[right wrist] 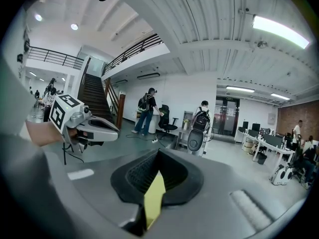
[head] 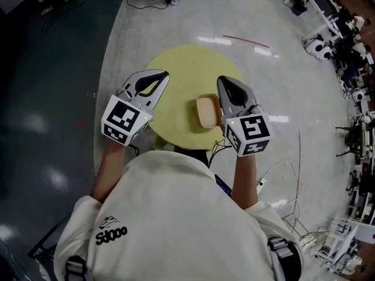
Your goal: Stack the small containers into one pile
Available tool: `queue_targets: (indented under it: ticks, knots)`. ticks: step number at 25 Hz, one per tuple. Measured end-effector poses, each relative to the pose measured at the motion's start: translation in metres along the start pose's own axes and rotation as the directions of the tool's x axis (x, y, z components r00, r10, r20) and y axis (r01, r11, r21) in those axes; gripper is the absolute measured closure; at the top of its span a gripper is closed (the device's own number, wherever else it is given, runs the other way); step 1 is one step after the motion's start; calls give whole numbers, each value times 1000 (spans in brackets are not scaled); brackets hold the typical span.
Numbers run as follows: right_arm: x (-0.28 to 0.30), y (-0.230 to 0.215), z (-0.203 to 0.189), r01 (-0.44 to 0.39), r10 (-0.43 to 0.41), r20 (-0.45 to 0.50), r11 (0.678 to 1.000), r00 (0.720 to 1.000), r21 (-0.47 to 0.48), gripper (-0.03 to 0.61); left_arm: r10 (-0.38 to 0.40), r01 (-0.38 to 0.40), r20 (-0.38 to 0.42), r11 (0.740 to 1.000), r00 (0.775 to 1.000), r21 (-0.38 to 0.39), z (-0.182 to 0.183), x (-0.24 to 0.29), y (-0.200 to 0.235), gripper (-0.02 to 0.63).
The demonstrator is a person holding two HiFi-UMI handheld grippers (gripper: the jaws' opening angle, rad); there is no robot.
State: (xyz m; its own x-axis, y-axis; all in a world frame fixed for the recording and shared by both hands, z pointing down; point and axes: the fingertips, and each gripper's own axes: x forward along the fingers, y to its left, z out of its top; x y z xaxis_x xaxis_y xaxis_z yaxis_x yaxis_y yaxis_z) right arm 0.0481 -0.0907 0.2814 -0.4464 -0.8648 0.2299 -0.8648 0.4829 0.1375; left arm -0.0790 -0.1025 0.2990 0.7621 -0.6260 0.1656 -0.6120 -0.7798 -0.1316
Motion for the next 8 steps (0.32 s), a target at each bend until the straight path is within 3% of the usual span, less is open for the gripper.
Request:
queue_targets:
  ticks: [8]
  knots:
    - [1,0,-1,0,0,-11,1000,1000,5,568,-6,6,-7,1000,1000,-7,1,-1,1,609]
